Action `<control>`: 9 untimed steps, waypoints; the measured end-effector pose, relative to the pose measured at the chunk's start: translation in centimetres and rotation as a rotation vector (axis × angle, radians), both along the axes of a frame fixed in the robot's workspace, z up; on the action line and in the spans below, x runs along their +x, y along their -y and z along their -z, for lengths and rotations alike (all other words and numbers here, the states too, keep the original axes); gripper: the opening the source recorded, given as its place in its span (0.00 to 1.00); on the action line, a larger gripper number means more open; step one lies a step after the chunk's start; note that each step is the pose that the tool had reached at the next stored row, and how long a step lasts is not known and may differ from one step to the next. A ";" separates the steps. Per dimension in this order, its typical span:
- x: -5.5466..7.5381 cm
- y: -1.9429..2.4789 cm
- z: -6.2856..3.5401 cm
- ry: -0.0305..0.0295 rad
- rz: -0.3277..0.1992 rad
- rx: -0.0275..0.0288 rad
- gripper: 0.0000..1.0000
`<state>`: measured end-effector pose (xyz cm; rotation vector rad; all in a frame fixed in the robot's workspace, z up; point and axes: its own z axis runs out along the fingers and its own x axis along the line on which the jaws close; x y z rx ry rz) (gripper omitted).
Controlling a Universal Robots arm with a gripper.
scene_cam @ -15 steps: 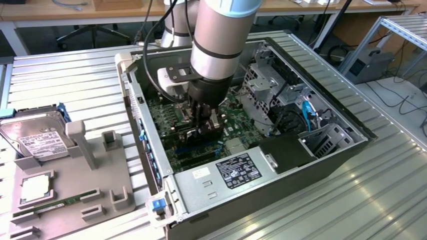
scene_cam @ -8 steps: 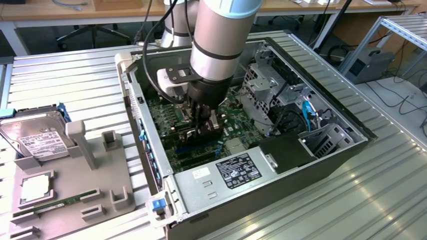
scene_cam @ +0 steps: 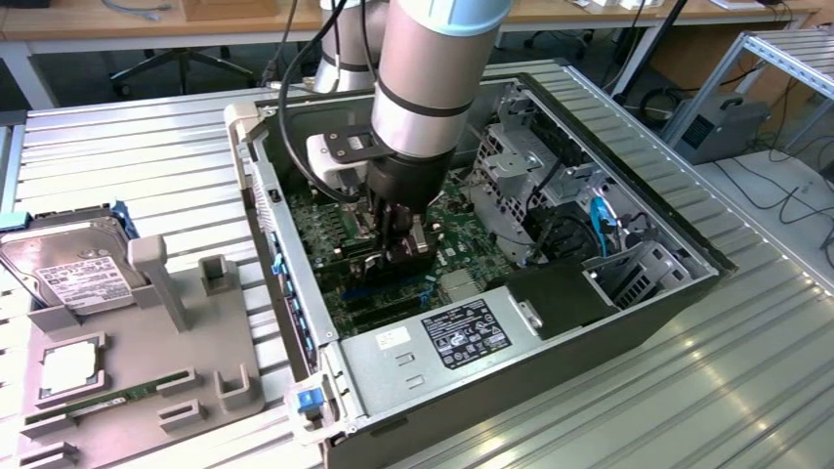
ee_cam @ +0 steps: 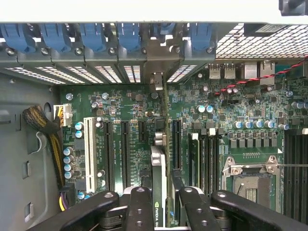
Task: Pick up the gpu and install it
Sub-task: 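Insert the gpu into the slot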
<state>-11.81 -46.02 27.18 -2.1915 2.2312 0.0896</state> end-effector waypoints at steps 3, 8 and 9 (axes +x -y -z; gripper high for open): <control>0.0 0.00 0.00 0.0000 0.000 0.0000 0.26; 0.0 0.00 0.17 0.0000 0.000 0.0000 0.26; 0.0 0.00 0.21 -0.0001 0.000 -0.0002 0.26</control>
